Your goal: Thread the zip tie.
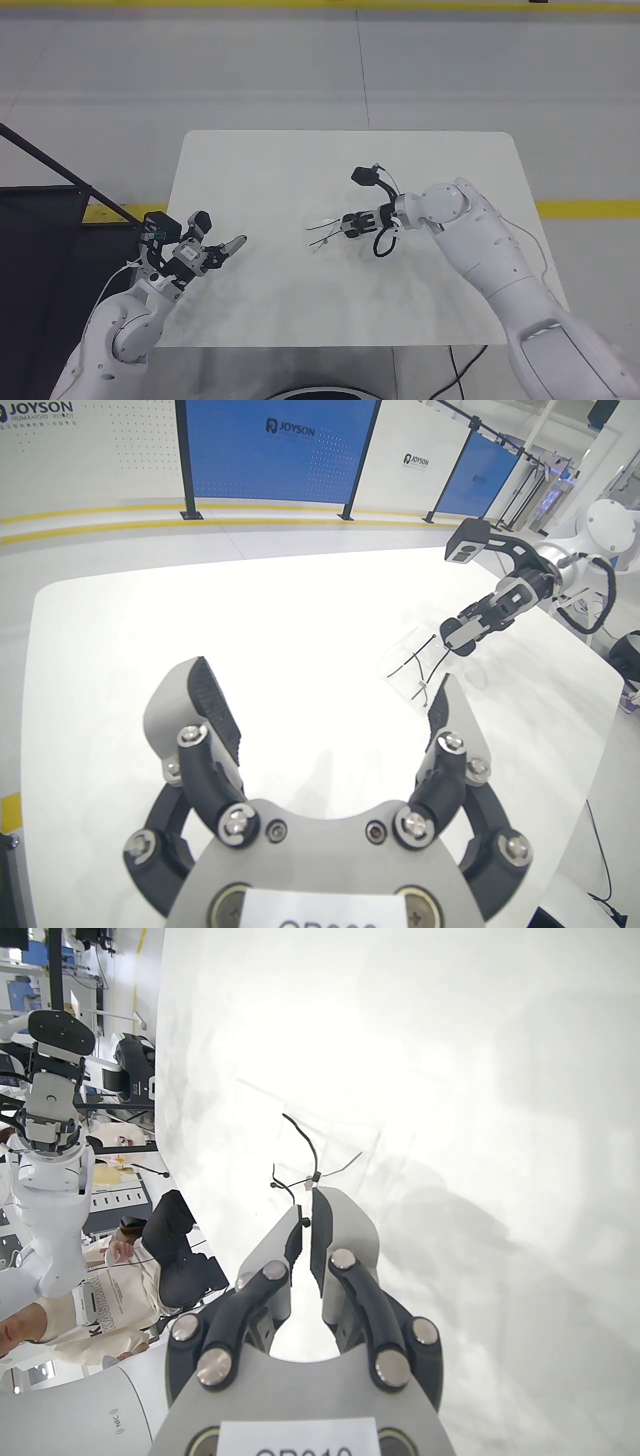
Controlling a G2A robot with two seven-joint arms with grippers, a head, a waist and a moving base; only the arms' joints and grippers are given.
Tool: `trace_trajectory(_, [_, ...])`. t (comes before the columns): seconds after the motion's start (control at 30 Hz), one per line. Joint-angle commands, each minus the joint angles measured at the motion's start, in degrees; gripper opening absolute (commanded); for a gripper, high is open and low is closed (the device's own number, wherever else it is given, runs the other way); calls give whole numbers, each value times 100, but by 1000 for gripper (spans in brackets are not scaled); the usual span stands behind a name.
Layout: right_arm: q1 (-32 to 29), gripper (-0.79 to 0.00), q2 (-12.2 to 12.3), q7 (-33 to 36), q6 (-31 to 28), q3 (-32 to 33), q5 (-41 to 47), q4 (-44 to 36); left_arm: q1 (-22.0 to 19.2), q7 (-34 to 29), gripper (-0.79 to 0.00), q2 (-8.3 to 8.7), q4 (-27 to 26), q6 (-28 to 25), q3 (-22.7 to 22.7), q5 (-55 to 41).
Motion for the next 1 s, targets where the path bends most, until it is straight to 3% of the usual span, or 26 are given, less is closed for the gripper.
trace_trajectory(0.0, [9,-785,-10,11,-17,-6,15,25,0,0,0,0,0,0,0,0])
trace_trajectory(0.27, [24,-785,6,20,-255,122,167,107,0,0,0,0,0,0,0,0])
trace_trajectory(0.57, [-351,-785,317,211,-972,746,448,-291,-27,-128,0,5,3,-182,73,-182])
trace_trajectory(0.7, [-680,-785,498,508,-1450,1083,701,-747,-149,-411,0,26,135,-571,115,-614])
trace_trajectory(0.97, [-1315,-785,894,465,-1494,1166,1071,-2101,-490,-1108,0,121,632,-2027,252,-1618])
